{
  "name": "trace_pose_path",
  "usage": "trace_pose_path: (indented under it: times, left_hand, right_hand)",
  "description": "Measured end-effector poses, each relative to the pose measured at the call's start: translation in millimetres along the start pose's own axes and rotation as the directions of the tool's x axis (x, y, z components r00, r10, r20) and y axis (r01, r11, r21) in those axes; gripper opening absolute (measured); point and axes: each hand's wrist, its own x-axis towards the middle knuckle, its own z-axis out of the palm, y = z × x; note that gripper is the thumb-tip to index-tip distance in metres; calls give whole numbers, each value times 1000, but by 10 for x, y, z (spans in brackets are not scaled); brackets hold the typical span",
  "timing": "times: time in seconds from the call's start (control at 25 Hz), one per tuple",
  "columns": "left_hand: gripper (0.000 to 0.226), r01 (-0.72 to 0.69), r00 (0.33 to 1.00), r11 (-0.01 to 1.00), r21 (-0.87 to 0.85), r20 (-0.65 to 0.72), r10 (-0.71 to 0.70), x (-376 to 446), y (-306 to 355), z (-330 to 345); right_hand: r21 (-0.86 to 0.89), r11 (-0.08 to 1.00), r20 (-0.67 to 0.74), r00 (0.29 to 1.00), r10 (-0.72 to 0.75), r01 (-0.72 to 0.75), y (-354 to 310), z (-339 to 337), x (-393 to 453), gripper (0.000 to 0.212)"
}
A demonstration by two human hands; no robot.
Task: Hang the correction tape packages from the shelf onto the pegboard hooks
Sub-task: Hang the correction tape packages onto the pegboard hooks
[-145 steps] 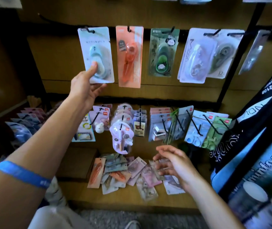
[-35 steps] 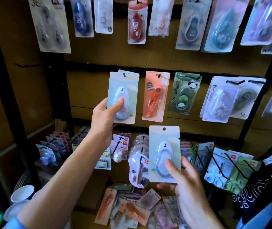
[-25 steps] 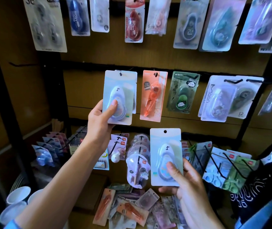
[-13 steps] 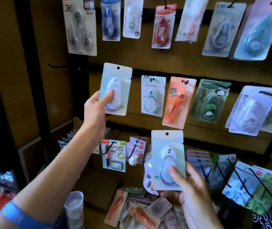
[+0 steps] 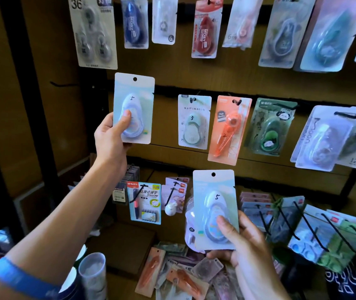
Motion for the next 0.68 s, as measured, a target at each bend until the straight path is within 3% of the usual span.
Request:
trace_pose_path:
  times: [0.24, 0.52, 0.6, 0.68]
  left_hand:
    - [11, 56, 998, 993, 106, -22, -54, -39, -85, 68]
    - [54, 329, 930, 927, 182, -232, -285, 304, -169, 314]
    - [59, 385, 904, 897, 216, -282, -321, 265, -230, 298]
    - [51, 382, 901, 895, 231, -310, -304, 13, -327, 191]
  right_hand:
    - [-13, 1000, 4, 1000, 5, -5, 21, -57, -17, 20]
    - [-44, 999, 9, 1000, -17, 17, 36, -22, 26, 20]
    - [-37, 999, 5, 1000, 6, -6, 39, -17, 29, 25]
    - [18, 1000, 19, 1000, 17, -18, 21, -14, 45, 28]
